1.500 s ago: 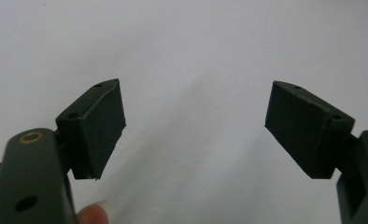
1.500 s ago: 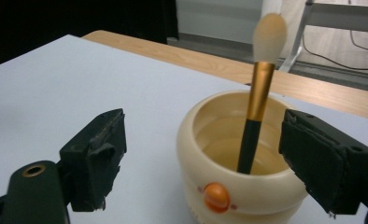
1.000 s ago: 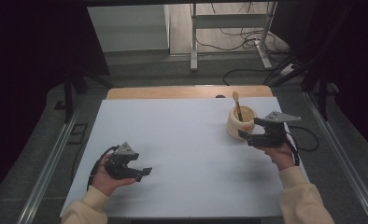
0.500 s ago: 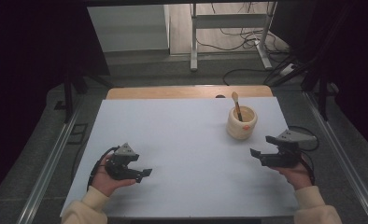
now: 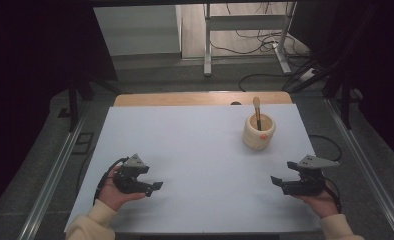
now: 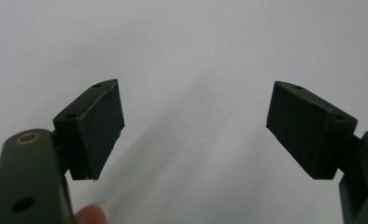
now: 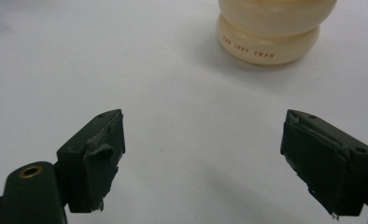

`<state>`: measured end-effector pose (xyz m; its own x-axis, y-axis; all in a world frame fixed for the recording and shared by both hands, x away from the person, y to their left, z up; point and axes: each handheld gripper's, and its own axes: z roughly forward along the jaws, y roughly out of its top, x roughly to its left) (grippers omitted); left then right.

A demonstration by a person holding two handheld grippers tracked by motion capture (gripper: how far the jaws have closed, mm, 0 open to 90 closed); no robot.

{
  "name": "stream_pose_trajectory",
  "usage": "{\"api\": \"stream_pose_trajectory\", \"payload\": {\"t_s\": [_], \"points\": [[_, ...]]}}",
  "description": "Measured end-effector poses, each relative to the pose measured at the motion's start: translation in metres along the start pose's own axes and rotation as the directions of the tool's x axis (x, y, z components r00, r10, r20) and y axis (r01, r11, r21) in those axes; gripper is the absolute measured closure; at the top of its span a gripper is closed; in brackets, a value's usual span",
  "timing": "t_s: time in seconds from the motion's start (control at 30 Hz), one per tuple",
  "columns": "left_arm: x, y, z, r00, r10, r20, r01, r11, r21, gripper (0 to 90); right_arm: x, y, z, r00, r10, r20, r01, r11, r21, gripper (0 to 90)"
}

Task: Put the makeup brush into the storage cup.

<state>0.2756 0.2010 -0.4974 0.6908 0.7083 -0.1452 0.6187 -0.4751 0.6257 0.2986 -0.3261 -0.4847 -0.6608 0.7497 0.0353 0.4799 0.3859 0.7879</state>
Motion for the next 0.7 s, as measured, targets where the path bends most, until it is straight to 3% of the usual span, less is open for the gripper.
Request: {"api": "stream_pose_trajectory", "payload": {"t_s": [0.23, 0.7], "points": [[-0.0016, 0.0002, 0.0020, 1.0000, 0.007, 0.002, -0.007, 1.0000, 0.006, 19.7, -0.0014, 0.0024, -0.0051, 0.9999, 0.013, 0.011, -0.013, 0.999, -0.035, 14.8], [-0.0018, -0.0037, 0.0012, 1.0000, 0.003, -0.001, -0.003, 0.9999, 0.014, 19.7, -0.0016, 0.0074, -0.0042, 1.0000, -0.001, 0.004, 0.002, 0.999, -0.045, 14.8]]}}
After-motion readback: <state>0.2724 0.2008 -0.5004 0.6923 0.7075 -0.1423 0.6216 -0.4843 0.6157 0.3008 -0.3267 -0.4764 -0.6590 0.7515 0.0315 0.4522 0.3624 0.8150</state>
